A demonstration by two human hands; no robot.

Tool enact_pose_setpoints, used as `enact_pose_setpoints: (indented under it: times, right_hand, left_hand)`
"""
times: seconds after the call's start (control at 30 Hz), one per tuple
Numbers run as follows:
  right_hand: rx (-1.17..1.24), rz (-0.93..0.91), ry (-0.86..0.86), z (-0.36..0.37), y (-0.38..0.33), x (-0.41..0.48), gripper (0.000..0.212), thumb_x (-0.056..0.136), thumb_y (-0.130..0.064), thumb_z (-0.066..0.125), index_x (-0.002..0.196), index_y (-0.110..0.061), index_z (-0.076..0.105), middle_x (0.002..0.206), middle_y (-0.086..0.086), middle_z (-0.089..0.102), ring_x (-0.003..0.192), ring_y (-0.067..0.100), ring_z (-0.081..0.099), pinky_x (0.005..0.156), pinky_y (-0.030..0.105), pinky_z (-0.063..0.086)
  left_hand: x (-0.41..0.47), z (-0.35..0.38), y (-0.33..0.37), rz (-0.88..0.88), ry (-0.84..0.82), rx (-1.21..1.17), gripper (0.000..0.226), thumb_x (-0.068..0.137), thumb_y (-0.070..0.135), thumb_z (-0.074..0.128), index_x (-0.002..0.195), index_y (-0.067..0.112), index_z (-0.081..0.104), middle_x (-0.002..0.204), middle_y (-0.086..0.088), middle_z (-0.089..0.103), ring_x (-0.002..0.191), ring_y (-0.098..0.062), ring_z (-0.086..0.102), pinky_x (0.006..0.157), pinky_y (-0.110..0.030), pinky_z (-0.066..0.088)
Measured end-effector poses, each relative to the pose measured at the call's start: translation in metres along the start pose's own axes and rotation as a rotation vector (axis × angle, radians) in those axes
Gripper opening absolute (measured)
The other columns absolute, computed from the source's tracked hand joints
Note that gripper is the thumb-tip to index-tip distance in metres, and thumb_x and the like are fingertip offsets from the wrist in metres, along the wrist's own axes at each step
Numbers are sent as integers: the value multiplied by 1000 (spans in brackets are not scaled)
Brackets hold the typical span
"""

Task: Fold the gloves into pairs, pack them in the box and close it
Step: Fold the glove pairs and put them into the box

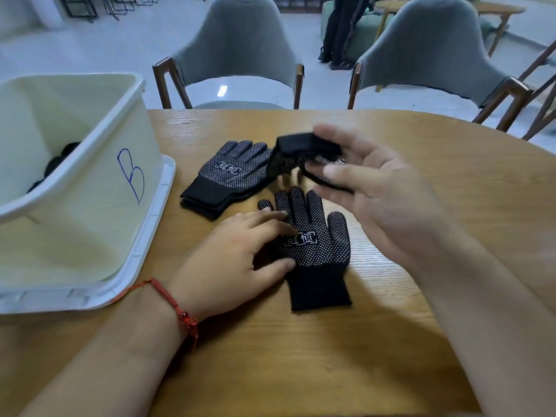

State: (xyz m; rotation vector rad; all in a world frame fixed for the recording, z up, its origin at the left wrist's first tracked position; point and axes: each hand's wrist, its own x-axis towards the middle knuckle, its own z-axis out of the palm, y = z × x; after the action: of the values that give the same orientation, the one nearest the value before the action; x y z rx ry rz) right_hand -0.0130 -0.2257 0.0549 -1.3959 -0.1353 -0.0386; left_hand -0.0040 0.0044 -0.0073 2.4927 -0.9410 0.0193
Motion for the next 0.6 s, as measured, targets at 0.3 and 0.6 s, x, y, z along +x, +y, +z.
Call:
enact_pose_setpoints:
  times: [0.3, 0.6]
  right_hand:
    - [-703, -112, 86, -19, 19, -33, 48, 83, -13, 88, 117, -43, 72, 92, -9, 66, 74, 14, 64, 76, 32, 55]
    - [-1274, -361, -50, -13, 35, -41, 33, 95, -28, 72, 128, -29, 73, 130, -13, 63, 122, 17, 56, 109, 32, 44]
  left_hand:
    - [3, 0, 0, 40, 7, 22, 52, 94, 58, 54, 135, 28, 64, 142, 13, 58, 132, -9, 52, 113, -35, 38]
    - [5, 5, -10, 9, -15, 42, 64, 95, 69, 51, 142, 27, 59, 155, 10, 48, 151, -12, 37, 122, -40, 34]
